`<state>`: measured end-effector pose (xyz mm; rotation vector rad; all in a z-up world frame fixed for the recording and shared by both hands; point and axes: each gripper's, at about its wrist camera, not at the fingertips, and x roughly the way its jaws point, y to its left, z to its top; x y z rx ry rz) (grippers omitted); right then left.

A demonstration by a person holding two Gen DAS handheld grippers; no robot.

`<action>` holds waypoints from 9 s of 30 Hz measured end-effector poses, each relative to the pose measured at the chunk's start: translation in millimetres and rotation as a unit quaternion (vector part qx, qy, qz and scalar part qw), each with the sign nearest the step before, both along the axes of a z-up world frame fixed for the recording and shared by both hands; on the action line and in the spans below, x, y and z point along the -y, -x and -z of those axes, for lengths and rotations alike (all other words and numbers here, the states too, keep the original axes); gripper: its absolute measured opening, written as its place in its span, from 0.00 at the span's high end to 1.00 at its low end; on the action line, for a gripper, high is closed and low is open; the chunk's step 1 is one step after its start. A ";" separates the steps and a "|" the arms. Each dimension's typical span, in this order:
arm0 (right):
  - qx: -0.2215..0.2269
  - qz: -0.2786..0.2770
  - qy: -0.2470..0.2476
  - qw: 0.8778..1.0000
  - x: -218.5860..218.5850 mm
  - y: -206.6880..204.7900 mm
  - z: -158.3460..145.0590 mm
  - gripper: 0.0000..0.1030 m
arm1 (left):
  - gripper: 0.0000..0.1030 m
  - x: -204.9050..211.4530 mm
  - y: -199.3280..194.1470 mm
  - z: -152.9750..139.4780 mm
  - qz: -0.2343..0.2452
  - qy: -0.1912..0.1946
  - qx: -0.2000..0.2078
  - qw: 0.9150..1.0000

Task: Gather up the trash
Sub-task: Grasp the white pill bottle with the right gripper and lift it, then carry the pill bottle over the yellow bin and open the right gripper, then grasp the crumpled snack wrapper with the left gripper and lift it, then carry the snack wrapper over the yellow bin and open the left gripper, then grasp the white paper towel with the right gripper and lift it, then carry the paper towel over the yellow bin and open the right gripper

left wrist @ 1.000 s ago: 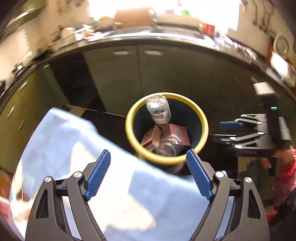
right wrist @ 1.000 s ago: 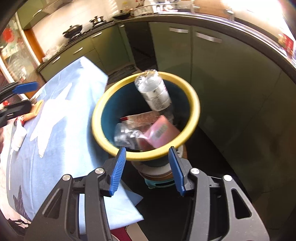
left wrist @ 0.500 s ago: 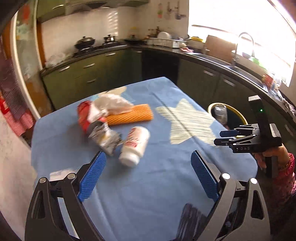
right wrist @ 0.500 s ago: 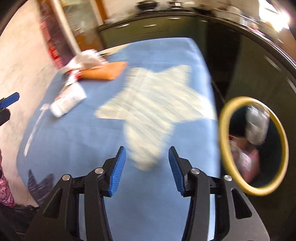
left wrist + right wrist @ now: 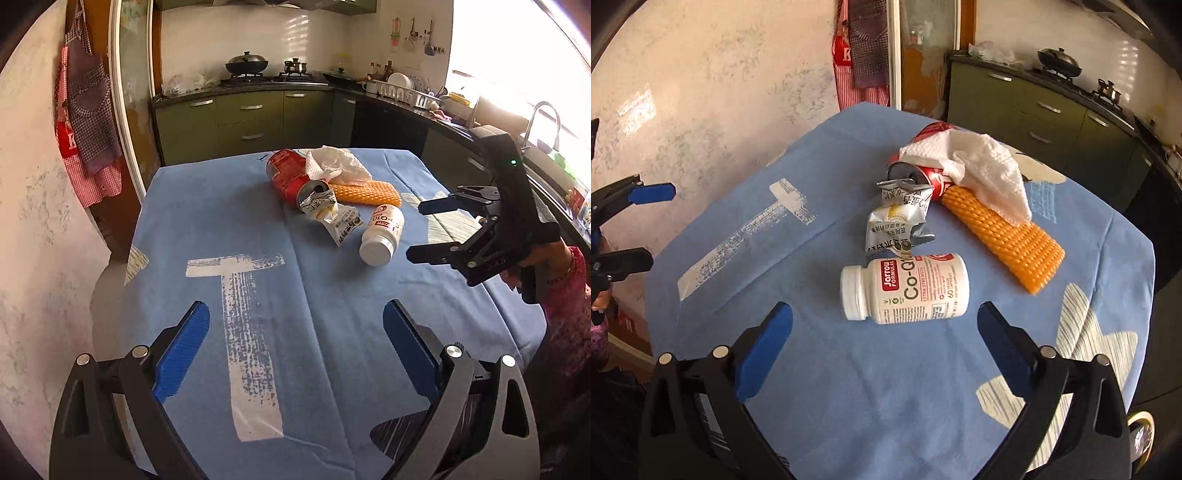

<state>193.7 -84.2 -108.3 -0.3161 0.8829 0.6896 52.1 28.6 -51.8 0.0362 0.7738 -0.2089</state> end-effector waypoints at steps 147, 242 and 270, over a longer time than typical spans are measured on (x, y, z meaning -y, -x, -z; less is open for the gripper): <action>0.011 0.557 -0.047 0.829 387.2 157.7 59.6 0.13 | 0.55 390.1 -119.8 17.3 0.249 0.024 -0.148 0.957; 0.099 0.267 -0.117 0.952 120.1 5.9 -102.1 0.96 | 0.09 74.4 -123.7 65.9 0.086 0.031 -0.004 0.996; 0.027 0.584 -0.044 0.810 358.8 89.1 14.0 0.54 | 0.09 71.7 -132.3 74.0 0.079 0.035 -0.029 0.996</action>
